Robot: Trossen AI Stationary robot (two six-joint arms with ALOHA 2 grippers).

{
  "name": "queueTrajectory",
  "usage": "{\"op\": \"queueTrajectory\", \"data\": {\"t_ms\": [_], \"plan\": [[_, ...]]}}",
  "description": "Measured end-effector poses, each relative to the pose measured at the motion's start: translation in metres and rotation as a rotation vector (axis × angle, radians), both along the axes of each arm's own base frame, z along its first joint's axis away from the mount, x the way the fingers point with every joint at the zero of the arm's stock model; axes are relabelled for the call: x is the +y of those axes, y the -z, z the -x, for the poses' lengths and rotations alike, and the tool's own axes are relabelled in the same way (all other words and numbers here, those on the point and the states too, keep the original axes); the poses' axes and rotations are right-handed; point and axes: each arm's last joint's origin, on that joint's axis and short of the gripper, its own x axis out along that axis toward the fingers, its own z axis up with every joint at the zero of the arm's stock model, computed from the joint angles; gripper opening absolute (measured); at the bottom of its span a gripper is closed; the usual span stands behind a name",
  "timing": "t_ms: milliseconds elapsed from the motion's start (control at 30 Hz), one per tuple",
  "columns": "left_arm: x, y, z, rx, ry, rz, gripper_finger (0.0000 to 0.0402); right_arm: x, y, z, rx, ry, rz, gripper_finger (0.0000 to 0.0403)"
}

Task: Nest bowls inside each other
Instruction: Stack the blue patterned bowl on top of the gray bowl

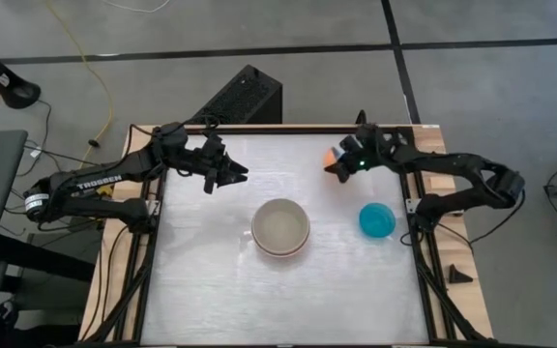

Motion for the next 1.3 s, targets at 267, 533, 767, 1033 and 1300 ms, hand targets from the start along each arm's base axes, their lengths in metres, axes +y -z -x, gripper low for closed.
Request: {"op": "queueTrajectory", "data": {"t_ms": [267,533,767,1033,1300], "plan": [[0.000,0.000,0.000,0.000,0.010,0.002,0.0183,0.035,-0.030,-0.036,-0.307,-0.138,0.007,0.0053],[0.001,0.000,0.000,-0.001,-0.001,-0.004,0.0183,0.086,-0.063,-0.063,-0.479,-0.353,0.040,0.0054],[0.006,0.000,0.002,0.000,-0.033,-0.005,0.0183,0.136,-0.116,-0.088,-0.289,-0.493,0.273,0.0054],[0.021,-0.003,0.009,-0.031,-0.110,-0.041,0.0183,0.189,-0.117,-0.116,-0.033,-0.565,0.410,0.0054],[0.031,-0.005,0.014,-0.050,-0.146,-0.106,0.0183,0.231,-0.098,-0.181,0.215,-0.568,0.532,0.0054]]}}
